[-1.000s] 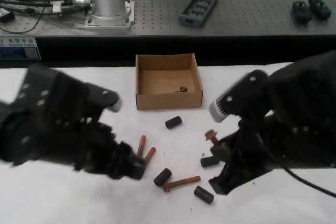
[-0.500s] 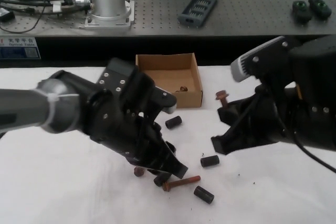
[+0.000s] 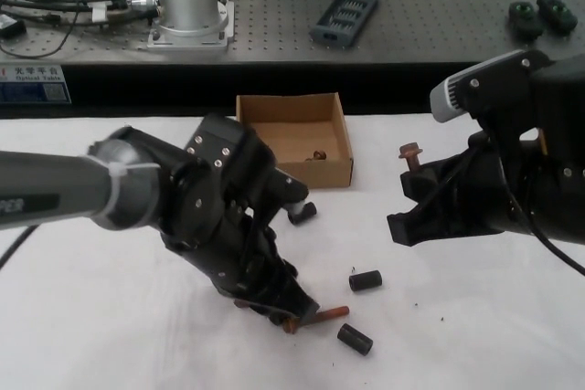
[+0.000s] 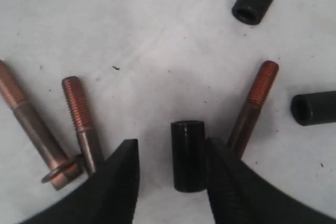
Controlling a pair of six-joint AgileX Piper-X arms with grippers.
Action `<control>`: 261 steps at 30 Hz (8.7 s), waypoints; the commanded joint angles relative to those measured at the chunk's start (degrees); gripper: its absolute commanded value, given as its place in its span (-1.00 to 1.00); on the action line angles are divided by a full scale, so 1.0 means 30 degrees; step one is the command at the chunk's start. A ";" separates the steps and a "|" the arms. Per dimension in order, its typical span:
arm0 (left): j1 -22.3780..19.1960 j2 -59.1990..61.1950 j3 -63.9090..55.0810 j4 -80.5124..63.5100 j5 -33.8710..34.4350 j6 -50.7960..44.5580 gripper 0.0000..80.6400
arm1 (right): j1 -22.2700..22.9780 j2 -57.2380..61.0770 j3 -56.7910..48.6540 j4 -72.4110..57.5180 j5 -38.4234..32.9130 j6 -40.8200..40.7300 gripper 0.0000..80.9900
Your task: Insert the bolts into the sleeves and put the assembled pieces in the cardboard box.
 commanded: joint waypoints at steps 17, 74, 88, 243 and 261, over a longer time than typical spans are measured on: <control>-0.1061 0.1191 -0.0369 0.1646 -0.1056 0.1679 -0.45 | -0.0154 -0.0252 -0.0041 -0.0346 -0.0254 0.0067 -0.90; -0.1182 0.1937 -0.2170 0.3549 -0.1135 0.1782 -0.99 | -0.0140 -0.0252 -0.0041 -0.0656 -0.0254 0.0375 -0.90; 0.0903 -0.5118 0.0971 0.0818 0.3614 -0.1733 -0.99 | -0.2923 0.0071 0.0843 -0.5108 -0.4940 0.3249 -0.90; 0.1073 -0.8526 1.4267 -2.7978 0.8314 -1.8225 -0.99 | -0.0384 0.4560 0.3397 -1.6906 -1.6436 1.2852 -0.90; 0.1073 -0.8526 1.4267 -2.8086 0.8366 -1.5941 -0.99 | -0.1214 0.4560 0.3397 -1.6328 -1.8957 1.2819 -0.02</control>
